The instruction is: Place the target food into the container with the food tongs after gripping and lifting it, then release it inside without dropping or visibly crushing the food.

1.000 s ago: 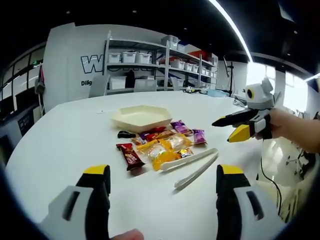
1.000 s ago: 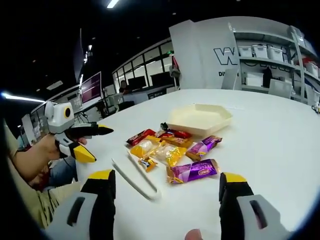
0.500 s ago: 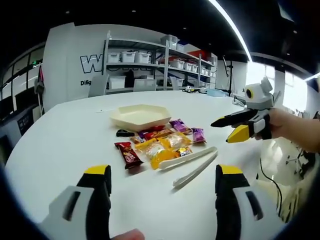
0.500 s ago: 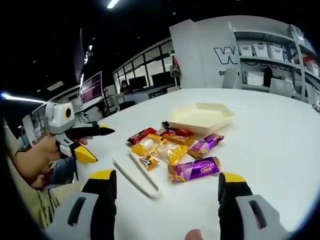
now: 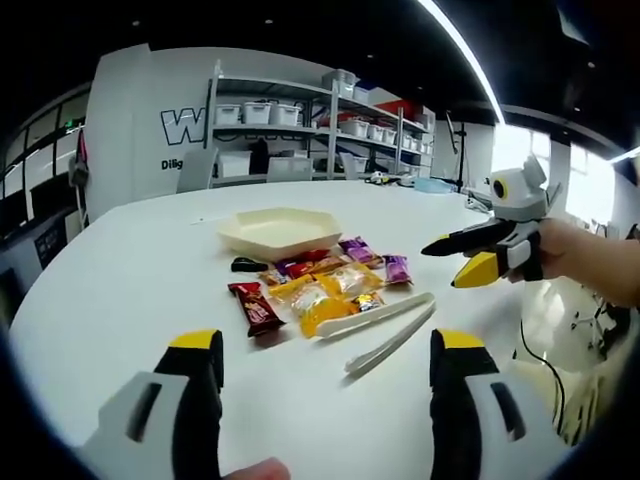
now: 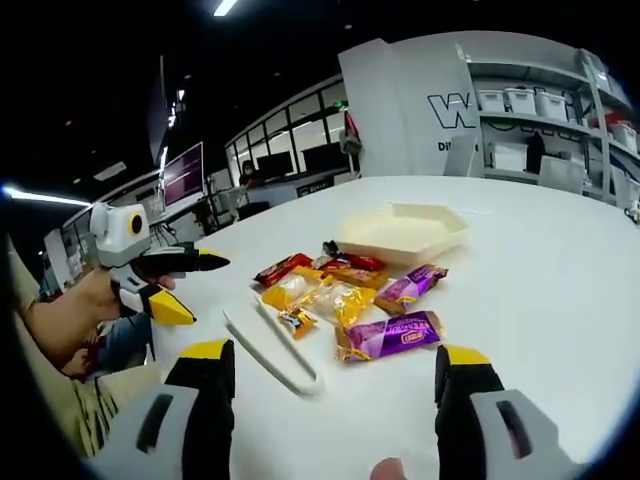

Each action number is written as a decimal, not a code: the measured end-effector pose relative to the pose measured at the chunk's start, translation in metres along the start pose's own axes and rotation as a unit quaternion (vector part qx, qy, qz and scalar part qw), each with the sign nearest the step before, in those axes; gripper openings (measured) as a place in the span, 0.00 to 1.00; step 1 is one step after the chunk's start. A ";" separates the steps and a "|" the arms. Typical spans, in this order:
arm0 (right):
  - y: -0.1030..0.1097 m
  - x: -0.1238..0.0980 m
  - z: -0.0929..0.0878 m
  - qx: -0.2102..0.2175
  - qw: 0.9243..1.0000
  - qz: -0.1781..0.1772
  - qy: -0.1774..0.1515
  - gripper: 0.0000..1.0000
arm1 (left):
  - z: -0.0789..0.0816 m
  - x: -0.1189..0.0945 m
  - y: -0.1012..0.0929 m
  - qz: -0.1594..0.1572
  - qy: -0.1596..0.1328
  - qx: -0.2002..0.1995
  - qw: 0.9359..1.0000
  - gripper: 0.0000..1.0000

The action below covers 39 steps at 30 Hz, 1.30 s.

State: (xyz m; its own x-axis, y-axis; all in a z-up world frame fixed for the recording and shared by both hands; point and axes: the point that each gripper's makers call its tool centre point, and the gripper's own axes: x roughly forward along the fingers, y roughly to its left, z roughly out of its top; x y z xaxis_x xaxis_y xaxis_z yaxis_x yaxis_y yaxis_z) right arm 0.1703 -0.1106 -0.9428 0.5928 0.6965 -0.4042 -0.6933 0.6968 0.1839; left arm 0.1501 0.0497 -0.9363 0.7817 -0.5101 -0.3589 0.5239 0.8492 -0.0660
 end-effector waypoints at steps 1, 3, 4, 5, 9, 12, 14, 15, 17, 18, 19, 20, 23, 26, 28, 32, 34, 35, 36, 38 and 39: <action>0.000 0.000 0.000 0.000 1.000 0.000 0.000 0.81 | 0.000 0.000 0.000 -0.001 0.001 0.000 1.000 0.83; 0.001 0.000 0.000 0.003 1.000 0.000 -0.002 0.81 | 0.001 0.000 0.001 0.000 -0.001 -0.001 1.000 0.83; 0.001 0.000 -0.001 0.002 1.000 0.001 -0.001 0.81 | 0.001 0.000 0.001 0.001 -0.001 -0.002 1.000 0.83; 0.001 0.001 -0.001 0.002 1.000 0.001 -0.001 0.81 | 0.001 0.001 0.001 0.001 -0.001 -0.003 1.000 0.84; 0.002 0.001 -0.002 0.001 1.000 0.002 0.001 0.81 | 0.001 0.001 0.002 0.002 0.000 -0.002 1.000 0.83; 0.001 0.002 -0.002 0.002 1.000 0.002 0.000 0.81 | 0.002 0.001 0.001 0.001 -0.001 -0.001 1.000 0.83; 0.001 0.002 -0.001 0.001 1.000 0.002 -0.001 0.81 | 0.002 0.002 0.001 0.000 -0.001 0.000 1.000 0.83; 0.001 0.002 0.000 0.003 1.000 0.002 -0.002 0.81 | 0.002 0.002 0.001 0.000 -0.001 0.000 1.000 0.83; 0.000 0.002 0.000 0.002 1.000 0.001 -0.002 0.81 | 0.002 0.002 0.001 0.000 -0.001 0.000 1.000 0.83; 0.000 0.002 0.000 0.001 1.000 0.000 -0.001 0.81 | 0.002 0.002 0.001 0.000 -0.002 0.000 1.000 0.83; -0.001 0.002 0.000 0.001 1.000 0.000 -0.001 0.81 | 0.003 0.002 0.002 0.001 -0.002 0.000 1.000 0.82; 0.000 0.002 0.000 0.001 1.000 0.001 -0.001 0.81 | 0.003 0.002 0.001 0.001 -0.002 0.000 1.000 0.82; 0.000 0.002 0.000 0.001 1.000 0.001 -0.001 0.81 | 0.003 0.003 0.001 0.000 -0.002 0.001 1.000 0.82; -0.001 0.002 0.000 0.001 1.000 0.001 -0.002 0.80 | 0.002 0.003 0.002 0.001 -0.001 0.001 1.000 0.82; -0.001 0.002 0.000 0.001 1.000 0.001 -0.002 0.80 | 0.002 0.003 0.002 0.000 -0.001 0.001 1.000 0.82; -0.001 0.002 -0.001 0.000 1.000 0.002 -0.001 0.80 | 0.001 0.003 0.002 0.000 0.000 0.002 1.000 0.81; 0.000 0.003 -0.001 -0.003 1.000 0.003 0.002 0.79 | 0.000 0.003 0.002 0.000 0.002 0.003 1.000 0.81; 0.000 0.003 -0.002 -0.003 1.000 0.003 0.002 0.79 | 0.000 0.003 0.002 0.000 0.002 0.003 1.000 0.80; 0.000 0.003 -0.001 -0.003 1.000 0.003 0.002 0.79 | 0.000 0.003 0.002 0.000 0.002 0.002 1.000 0.80; 0.000 0.003 -0.002 -0.004 1.000 0.004 0.003 0.79 | -0.001 0.003 0.002 -0.002 0.003 0.003 1.000 0.79; 0.000 0.003 -0.002 -0.005 1.000 0.004 0.004 0.79 | -0.001 0.003 0.002 -0.002 0.003 0.003 1.000 0.78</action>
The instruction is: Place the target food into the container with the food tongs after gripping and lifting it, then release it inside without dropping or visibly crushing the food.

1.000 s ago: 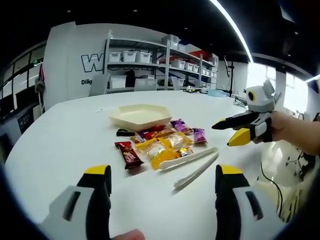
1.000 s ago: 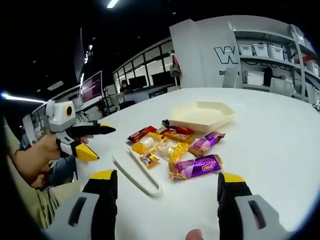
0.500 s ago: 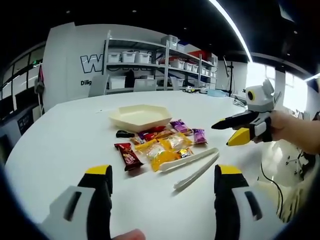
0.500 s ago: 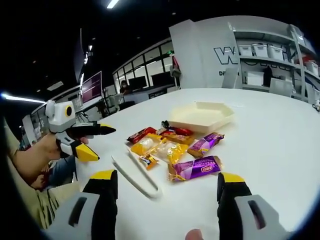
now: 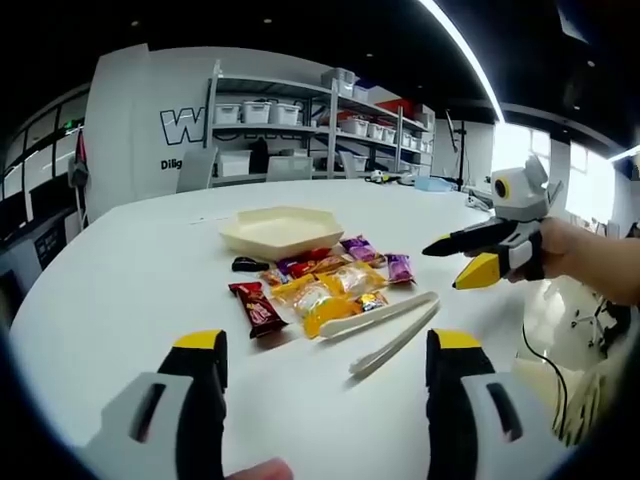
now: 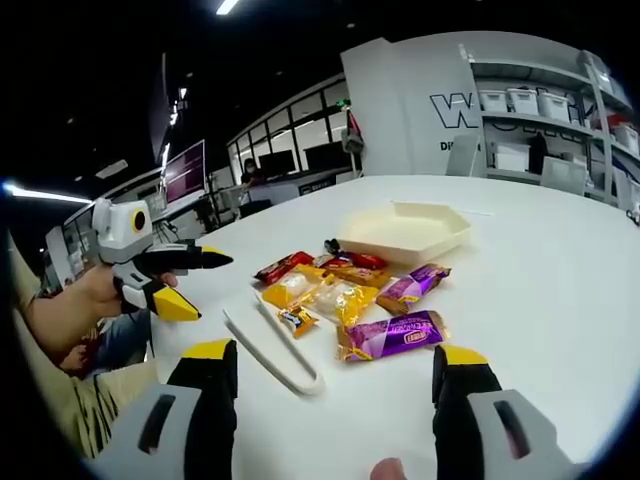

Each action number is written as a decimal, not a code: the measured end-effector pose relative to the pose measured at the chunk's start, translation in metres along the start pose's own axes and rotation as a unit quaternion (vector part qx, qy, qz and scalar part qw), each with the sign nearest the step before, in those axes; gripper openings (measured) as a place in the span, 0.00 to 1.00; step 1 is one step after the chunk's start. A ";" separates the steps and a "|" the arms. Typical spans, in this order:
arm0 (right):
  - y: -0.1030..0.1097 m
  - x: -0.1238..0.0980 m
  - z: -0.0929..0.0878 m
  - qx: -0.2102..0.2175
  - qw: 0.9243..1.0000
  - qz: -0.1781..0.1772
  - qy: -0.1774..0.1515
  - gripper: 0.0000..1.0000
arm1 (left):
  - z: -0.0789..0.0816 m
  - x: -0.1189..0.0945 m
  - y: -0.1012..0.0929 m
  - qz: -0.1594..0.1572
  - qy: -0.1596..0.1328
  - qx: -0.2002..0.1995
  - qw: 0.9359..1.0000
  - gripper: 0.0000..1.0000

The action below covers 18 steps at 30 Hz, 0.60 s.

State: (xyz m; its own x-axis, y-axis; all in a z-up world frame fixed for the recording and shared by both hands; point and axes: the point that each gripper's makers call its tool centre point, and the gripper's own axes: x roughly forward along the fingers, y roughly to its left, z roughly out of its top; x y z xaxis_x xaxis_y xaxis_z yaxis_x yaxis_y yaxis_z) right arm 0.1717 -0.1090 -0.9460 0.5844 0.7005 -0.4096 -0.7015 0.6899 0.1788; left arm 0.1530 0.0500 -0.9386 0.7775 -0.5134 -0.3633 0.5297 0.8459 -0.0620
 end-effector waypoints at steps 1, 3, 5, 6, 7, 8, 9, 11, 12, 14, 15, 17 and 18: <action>0.000 0.000 0.000 -0.001 1.000 0.000 0.000 0.78 | 0.000 0.000 0.000 -0.001 0.000 0.000 1.000 0.78; 0.000 0.001 0.000 -0.002 1.000 0.001 0.001 0.78 | -0.001 0.000 -0.001 -0.003 0.000 0.001 1.000 0.77; 0.001 0.001 0.000 -0.003 1.000 0.003 0.002 0.77 | -0.001 0.001 -0.002 -0.005 0.001 0.001 1.000 0.76; 0.001 0.001 0.000 -0.004 1.000 0.003 0.003 0.76 | -0.002 0.001 -0.002 -0.006 0.002 0.002 1.000 0.75; 0.002 0.002 -0.001 -0.006 1.000 0.004 0.003 0.75 | -0.002 0.001 -0.003 -0.008 0.002 0.003 1.000 0.75; 0.002 0.002 -0.001 -0.006 1.000 0.006 0.004 0.75 | -0.002 0.002 -0.003 -0.010 0.003 0.003 1.000 0.74; 0.003 0.002 -0.001 -0.006 1.000 0.008 0.004 0.74 | -0.003 0.002 -0.004 -0.011 0.003 0.003 1.000 0.73; 0.005 0.004 -0.002 -0.007 1.000 0.013 0.007 0.72 | -0.003 0.002 -0.005 -0.015 0.004 0.005 1.000 0.71; 0.005 0.004 -0.002 -0.008 1.000 0.014 0.008 0.71 | -0.004 0.003 -0.005 -0.017 0.005 0.006 1.000 0.69; 0.008 0.005 -0.003 -0.010 1.000 0.018 0.009 0.69 | -0.004 0.003 -0.007 -0.023 0.006 0.008 1.000 0.64; 0.009 0.006 -0.003 -0.011 1.000 0.022 0.009 0.68 | -0.005 0.003 -0.007 -0.025 0.008 0.010 1.000 0.63; 0.011 0.006 -0.004 -0.012 1.000 0.026 0.010 0.66 | -0.008 0.004 -0.010 -0.028 0.014 0.021 0.999 0.59; 0.012 0.007 -0.004 -0.014 0.999 0.027 0.011 0.64 | -0.008 0.004 -0.010 -0.030 0.015 0.023 0.999 0.58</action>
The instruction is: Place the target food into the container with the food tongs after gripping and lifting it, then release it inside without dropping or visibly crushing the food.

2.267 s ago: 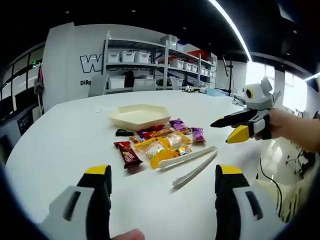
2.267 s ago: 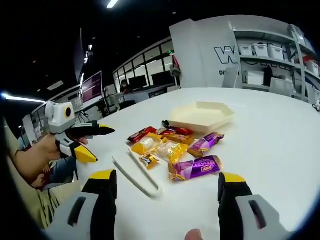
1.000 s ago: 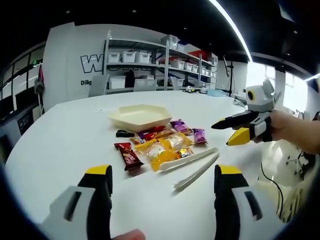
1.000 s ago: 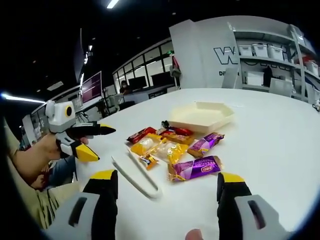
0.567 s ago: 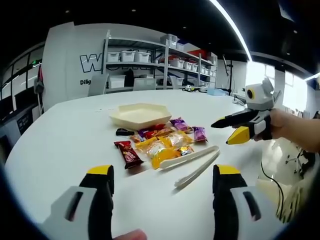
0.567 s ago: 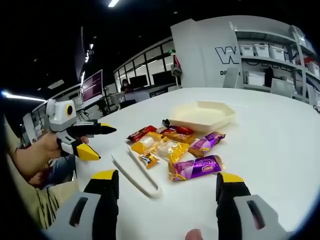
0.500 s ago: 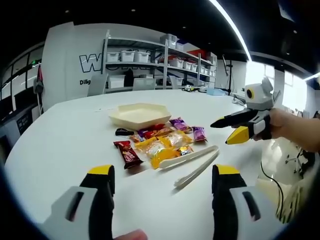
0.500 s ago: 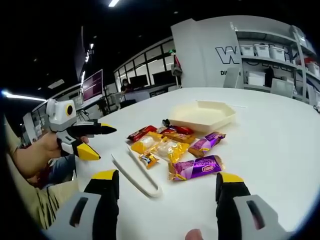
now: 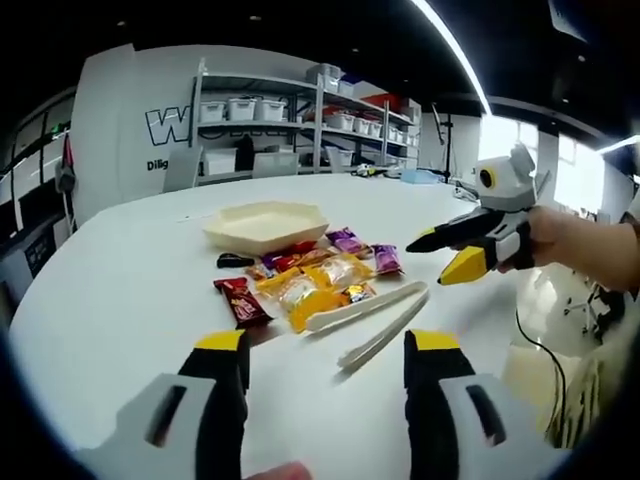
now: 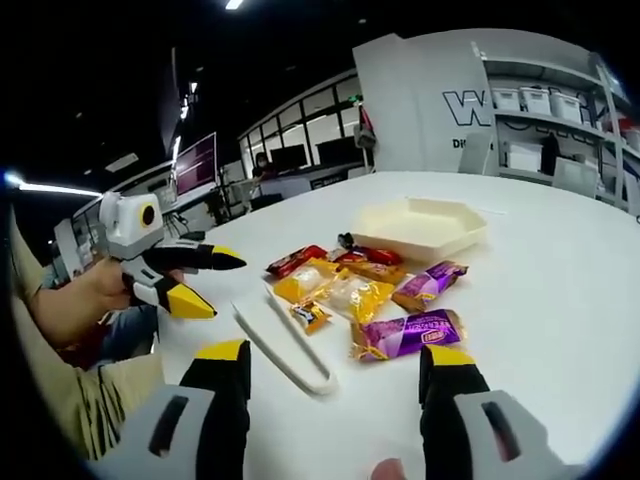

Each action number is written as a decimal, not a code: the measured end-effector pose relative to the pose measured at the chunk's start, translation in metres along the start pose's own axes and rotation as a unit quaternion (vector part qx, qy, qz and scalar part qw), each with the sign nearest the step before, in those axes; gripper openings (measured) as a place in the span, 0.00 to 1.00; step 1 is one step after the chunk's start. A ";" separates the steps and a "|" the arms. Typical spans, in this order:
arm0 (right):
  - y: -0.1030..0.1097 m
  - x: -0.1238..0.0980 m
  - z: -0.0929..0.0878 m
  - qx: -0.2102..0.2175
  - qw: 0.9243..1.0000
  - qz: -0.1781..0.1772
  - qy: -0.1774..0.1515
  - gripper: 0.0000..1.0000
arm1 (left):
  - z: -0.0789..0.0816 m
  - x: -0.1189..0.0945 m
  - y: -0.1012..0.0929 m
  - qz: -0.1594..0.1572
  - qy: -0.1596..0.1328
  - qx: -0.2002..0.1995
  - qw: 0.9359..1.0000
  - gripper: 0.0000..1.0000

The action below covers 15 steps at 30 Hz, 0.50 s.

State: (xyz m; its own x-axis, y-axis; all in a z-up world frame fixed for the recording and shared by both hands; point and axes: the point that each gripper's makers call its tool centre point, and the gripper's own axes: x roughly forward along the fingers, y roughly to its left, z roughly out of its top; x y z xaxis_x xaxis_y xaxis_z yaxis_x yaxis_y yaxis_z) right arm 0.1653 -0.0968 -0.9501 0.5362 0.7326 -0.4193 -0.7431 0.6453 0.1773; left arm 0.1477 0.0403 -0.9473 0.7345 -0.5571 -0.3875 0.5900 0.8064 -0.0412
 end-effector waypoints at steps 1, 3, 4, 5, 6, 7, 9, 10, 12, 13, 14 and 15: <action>0.001 0.000 0.000 -0.003 1.000 0.003 -0.001 0.62 | 0.000 0.000 -0.001 -0.002 0.000 0.000 1.000 0.57; 0.004 0.002 -0.001 -0.007 1.000 0.010 0.001 0.58 | 0.001 0.002 -0.004 -0.010 -0.005 -0.006 1.000 0.55; 0.006 0.002 -0.001 -0.008 1.000 0.013 0.001 0.58 | 0.000 0.002 -0.004 -0.012 -0.005 -0.008 1.000 0.54; 0.007 0.003 -0.002 -0.009 1.000 0.014 0.001 0.57 | -0.001 0.002 -0.005 -0.013 -0.004 -0.007 1.000 0.52; 0.008 0.003 -0.002 -0.011 1.000 0.018 0.001 0.56 | -0.001 0.003 -0.006 -0.014 -0.004 -0.006 1.000 0.52; 0.009 0.004 -0.003 -0.013 1.000 0.020 0.002 0.54 | -0.002 0.003 -0.006 -0.015 -0.003 -0.006 1.000 0.52; 0.011 0.005 -0.004 -0.016 1.000 0.024 0.003 0.52 | -0.003 0.003 -0.007 -0.017 -0.001 -0.006 1.000 0.51; 0.012 0.005 -0.005 -0.017 1.000 0.025 0.004 0.52 | -0.004 0.004 -0.007 -0.018 -0.001 -0.007 1.000 0.51; 0.013 0.006 -0.006 -0.020 0.999 0.027 0.006 0.50 | -0.005 0.004 -0.007 -0.019 0.000 -0.007 1.000 0.49; 0.014 0.006 -0.006 -0.021 0.999 0.029 0.007 0.50 | -0.005 0.004 -0.008 -0.020 0.002 -0.006 1.000 0.49; 0.014 0.006 -0.007 -0.021 0.999 0.032 0.008 0.49 | -0.006 0.004 -0.008 -0.021 0.002 -0.005 1.000 0.48; 0.015 0.007 -0.007 -0.022 0.999 0.033 0.008 0.48 | -0.006 0.004 -0.009 -0.023 0.002 -0.005 1.000 0.47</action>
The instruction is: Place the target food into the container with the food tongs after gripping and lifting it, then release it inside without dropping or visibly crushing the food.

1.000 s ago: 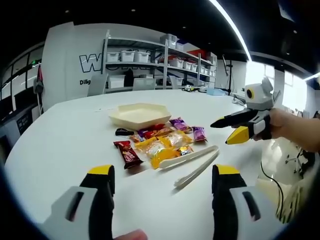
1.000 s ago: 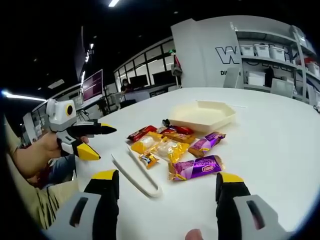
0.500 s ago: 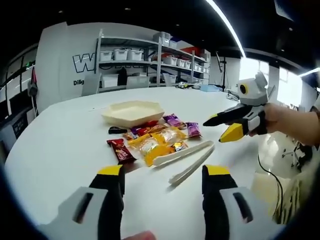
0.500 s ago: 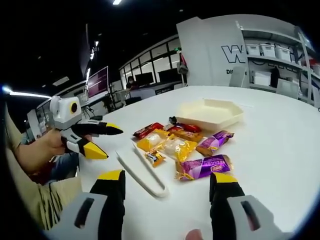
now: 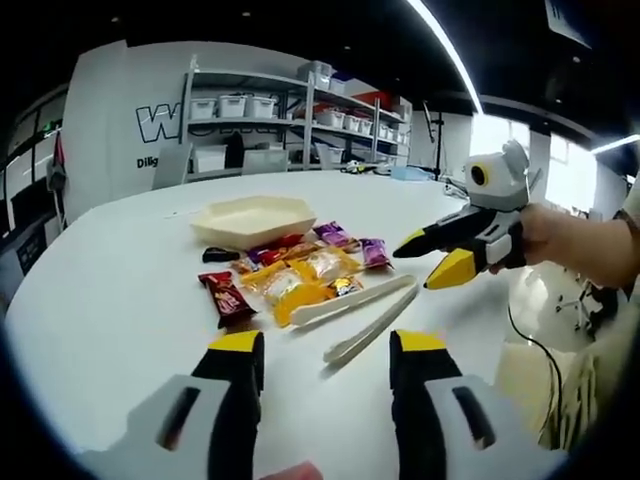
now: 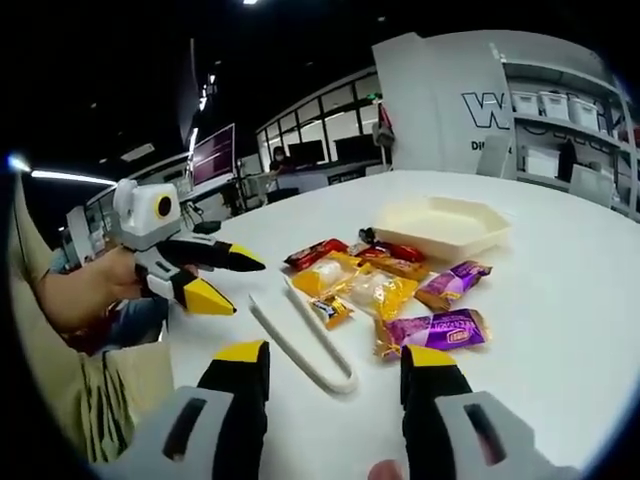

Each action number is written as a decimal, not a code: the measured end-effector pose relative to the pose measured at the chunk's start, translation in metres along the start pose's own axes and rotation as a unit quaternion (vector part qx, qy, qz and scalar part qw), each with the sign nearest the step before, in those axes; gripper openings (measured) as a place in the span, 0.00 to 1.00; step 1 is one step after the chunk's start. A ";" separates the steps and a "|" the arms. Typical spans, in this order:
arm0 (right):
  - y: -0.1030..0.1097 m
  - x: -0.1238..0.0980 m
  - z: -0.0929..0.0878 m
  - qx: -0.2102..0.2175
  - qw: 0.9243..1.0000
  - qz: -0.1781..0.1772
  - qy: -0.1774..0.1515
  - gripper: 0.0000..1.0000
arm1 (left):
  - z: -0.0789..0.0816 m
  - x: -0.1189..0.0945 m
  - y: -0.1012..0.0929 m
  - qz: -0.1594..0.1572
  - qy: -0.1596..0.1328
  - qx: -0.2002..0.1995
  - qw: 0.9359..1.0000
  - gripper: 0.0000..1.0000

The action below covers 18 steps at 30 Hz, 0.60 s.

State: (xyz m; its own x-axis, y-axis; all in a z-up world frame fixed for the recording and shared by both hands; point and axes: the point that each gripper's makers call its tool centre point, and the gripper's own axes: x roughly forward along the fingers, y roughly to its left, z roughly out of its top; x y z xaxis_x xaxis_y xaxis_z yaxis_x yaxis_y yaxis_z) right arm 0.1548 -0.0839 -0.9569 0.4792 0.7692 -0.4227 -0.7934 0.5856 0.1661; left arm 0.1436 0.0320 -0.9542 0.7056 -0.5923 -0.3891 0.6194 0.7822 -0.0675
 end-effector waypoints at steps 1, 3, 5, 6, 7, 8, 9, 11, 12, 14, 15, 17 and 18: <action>0.001 0.000 0.000 -0.001 1.000 0.002 0.000 0.47 | 0.000 0.000 0.000 0.000 0.000 0.000 1.000 0.47; 0.002 0.001 -0.001 -0.004 1.000 0.006 0.001 0.45 | 0.000 0.000 -0.001 -0.002 0.000 -0.001 1.000 0.46; 0.003 0.001 -0.002 -0.005 1.000 0.008 0.003 0.43 | -0.001 0.001 -0.002 -0.005 0.001 0.001 1.000 0.44; 0.003 0.001 -0.003 -0.007 1.000 0.009 0.003 0.42 | -0.002 0.001 -0.002 -0.006 0.002 0.001 1.000 0.43; 0.004 0.002 -0.003 -0.009 1.000 0.010 0.002 0.40 | -0.002 0.002 -0.003 -0.007 0.003 0.003 1.000 0.43; 0.005 0.002 -0.003 -0.009 1.000 0.012 0.003 0.39 | -0.003 0.002 -0.003 -0.007 0.004 0.004 1.000 0.42; 0.005 0.002 -0.003 -0.008 1.000 0.014 0.004 0.39 | -0.003 0.002 -0.004 -0.009 0.005 0.004 1.000 0.42; 0.006 0.003 -0.004 -0.013 1.000 0.017 0.005 0.35 | -0.004 0.003 -0.006 -0.012 0.007 0.004 1.000 0.41; 0.007 0.003 -0.005 -0.012 1.000 0.019 0.005 0.34 | -0.004 0.003 -0.006 -0.012 0.007 0.005 1.000 0.40; 0.007 0.004 -0.006 -0.013 1.000 0.020 0.006 0.34 | -0.005 0.003 -0.007 -0.015 0.009 0.006 1.000 0.38; 0.008 0.004 -0.006 -0.014 1.000 0.022 0.007 0.33 | -0.006 0.003 -0.007 -0.015 0.010 0.007 1.000 0.37; 0.009 0.004 -0.006 -0.013 1.000 0.024 0.007 0.32 | -0.006 0.004 -0.008 -0.017 0.011 0.007 1.000 0.36; 0.009 0.005 -0.007 -0.014 1.000 0.025 0.007 0.31 | -0.007 0.004 -0.009 -0.019 0.012 0.007 1.000 0.36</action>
State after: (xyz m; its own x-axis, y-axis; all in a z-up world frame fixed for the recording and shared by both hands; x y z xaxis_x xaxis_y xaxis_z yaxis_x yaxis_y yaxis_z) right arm 0.1473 -0.0765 -0.9634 0.4330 0.7942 -0.4264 -0.8272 0.5380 0.1621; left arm 0.1385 0.0241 -0.9614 0.6737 -0.6160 -0.4082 0.6499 0.7569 -0.0694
